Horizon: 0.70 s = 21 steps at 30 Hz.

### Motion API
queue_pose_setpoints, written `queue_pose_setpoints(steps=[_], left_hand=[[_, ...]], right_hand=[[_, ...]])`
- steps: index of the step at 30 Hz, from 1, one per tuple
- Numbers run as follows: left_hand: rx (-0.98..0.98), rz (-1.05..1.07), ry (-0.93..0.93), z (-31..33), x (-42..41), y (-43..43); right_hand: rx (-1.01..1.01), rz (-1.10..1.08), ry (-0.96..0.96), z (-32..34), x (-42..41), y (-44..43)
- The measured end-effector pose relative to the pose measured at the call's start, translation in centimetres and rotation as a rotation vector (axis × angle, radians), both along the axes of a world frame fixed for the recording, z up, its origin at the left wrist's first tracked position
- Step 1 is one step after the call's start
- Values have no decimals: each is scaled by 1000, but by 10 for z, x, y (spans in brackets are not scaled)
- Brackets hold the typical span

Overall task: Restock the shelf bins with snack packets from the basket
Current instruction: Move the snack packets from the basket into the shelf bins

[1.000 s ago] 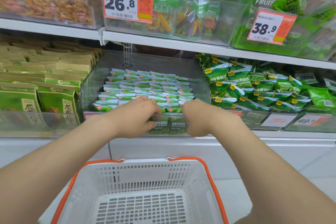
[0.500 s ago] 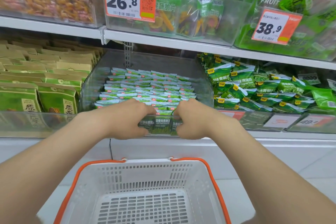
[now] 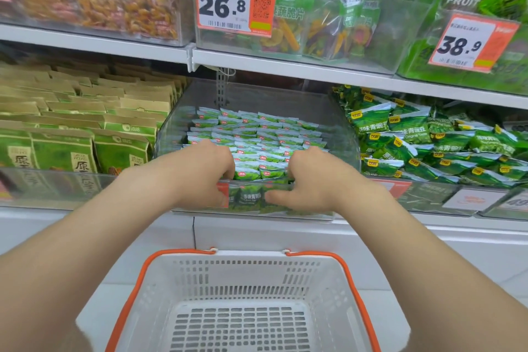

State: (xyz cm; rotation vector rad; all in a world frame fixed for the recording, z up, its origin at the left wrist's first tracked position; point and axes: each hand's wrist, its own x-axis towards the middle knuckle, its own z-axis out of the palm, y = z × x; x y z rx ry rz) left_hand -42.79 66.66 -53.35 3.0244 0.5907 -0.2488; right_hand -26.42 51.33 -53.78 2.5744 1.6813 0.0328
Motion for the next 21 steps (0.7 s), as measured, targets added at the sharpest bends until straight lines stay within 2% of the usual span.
queue_pose_setpoints(steps=[2, 4, 7, 12, 14, 18, 21], left_hand=[[29, -18, -74, 6, -4, 2], [-4, -51, -85, 6, -4, 4], [-78, -86, -35, 0, -4, 5], [-45, -86, 3, -5, -5, 12], [-1, -83, 42, -6, -6, 13], [12, -72, 131, -8, -7, 12], [10, -54, 143, -4, -10, 10]], right_hand=[[103, 99, -91, 0, -3, 1], [156, 194, -15, -3, -7, 4], [40, 211, 146, -16, -12, 13], [7, 174, 174, -19, -6, 21], [25, 166, 160, -19, -6, 22], [91, 195, -24, -21, -13, 20], [157, 299, 7, -22, -23, 23]])
